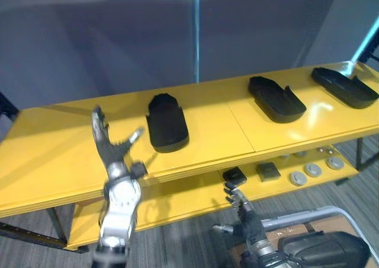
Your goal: Walk over and take plastic housings, then place them on the shelf
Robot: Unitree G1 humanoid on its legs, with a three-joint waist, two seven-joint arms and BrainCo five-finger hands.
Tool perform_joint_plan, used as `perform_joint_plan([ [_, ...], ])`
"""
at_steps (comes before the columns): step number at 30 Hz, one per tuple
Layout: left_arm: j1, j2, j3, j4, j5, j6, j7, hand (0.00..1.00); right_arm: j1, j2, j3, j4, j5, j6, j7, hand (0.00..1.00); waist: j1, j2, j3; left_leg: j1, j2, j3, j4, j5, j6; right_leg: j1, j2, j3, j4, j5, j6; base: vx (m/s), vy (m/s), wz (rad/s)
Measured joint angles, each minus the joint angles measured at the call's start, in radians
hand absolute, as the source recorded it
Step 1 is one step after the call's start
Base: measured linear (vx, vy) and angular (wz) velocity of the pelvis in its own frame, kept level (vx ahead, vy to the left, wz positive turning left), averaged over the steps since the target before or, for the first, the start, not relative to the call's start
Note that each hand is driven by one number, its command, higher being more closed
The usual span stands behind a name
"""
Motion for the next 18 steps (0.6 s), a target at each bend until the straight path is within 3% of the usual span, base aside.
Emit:
perform_joint_plan([
  [5,0.169,-0.046,-0.082,-0.081,0.0,-0.057,-0.04,0.0,0.023,0.027,-0.113,0.002,-0.026,-0.001,-0.035,0.0,-0.014,0.017,-0.057,0.012,0.003,0.024,-0.003,-0.01,-0.006,0.003,0.003,0.024,-0.006,-0.002,0.001,-0.06,0.026,-0.14],
  [6,0.259,-0.073,-0.134,-0.088,0.001,-0.08,-0.063,0.0,0.033,0.053,-0.187,-0.014,-0.048,-0.001,-0.067,0.0,-0.014,0.019,-0.061,0.02,0.005,0.047,-0.003,-0.013,-0.007,-0.005,0.008,0.053,-0.002,-0.001,0.002,-0.03,0.024,-0.6],
  [9,0.381,-0.089,-0.211,-0.031,-0.025,-0.085,-0.151,0.0,0.038,0.062,-0.312,-0.038,-0.049,-0.019,-0.147,0.0,-0.013,0.017,-0.062,0.03,0.014,0.111,0.019,-0.047,-0.028,-0.051,0.03,0.147,0.03,0.0,0.003,-0.05,0.023,-0.83],
  [10,0.388,-0.089,-0.213,-0.01,-0.04,-0.083,-0.174,0.0,0.041,0.059,-0.337,-0.057,-0.048,-0.021,-0.165,0.0,-0.013,0.01,-0.057,0.02,0.014,0.108,0.078,-0.095,-0.041,-0.078,0.041,0.198,0.055,0.0,0.003,-0.05,0.04,-1.44],
  [12,0.397,-0.091,-0.185,-0.007,-0.041,-0.084,-0.185,0.0,0.036,0.044,-0.333,-0.063,-0.047,-0.025,-0.177,0.0,0.009,0.006,-0.054,-0.002,0.0,0.014,0.234,-0.221,-0.022,-0.102,0.085,0.308,0.094,-0.001,0.002,-0.03,0.079,-1.8],
  [13,0.394,-0.094,-0.167,-0.009,-0.041,-0.088,-0.188,0.0,0.029,0.034,-0.327,-0.063,-0.043,-0.03,-0.178,0.0,0.025,0.02,-0.059,-0.027,-0.011,-0.121,0.346,-0.308,-0.004,-0.11,0.131,0.38,0.113,0.001,0.0,0.02,0.143,-1.86],
  [15,0.378,-0.107,-0.154,-0.02,-0.041,-0.09,-0.189,0.0,0.033,0.031,-0.323,-0.089,-0.042,-0.03,-0.182,0.0,0.033,0.033,-0.06,-0.059,-0.033,-0.297,0.499,-0.393,0.008,-0.14,0.199,0.467,0.172,0.002,-0.001,-0.01,0.191,-1.76],
  [17,0.348,-0.124,-0.156,-0.024,-0.041,-0.1,-0.19,0.0,0.074,0.043,-0.323,-0.156,-0.038,-0.033,-0.178,0.0,0.021,0.028,-0.054,-0.056,-0.038,-0.325,0.53,-0.44,0.01,-0.173,0.234,0.524,0.21,0.006,0.008,-0.07,0.161,-1.21],
  [18,0.315,-0.131,-0.154,-0.024,-0.04,-0.1,-0.19,0.0,0.095,0.057,-0.32,-0.197,-0.039,-0.035,-0.171,0.0,0.017,0.015,-0.041,-0.057,-0.048,-0.284,0.529,-0.449,0.019,-0.191,0.237,0.565,0.219,0.03,0.018,-0.14,0.191,-1.28],
])
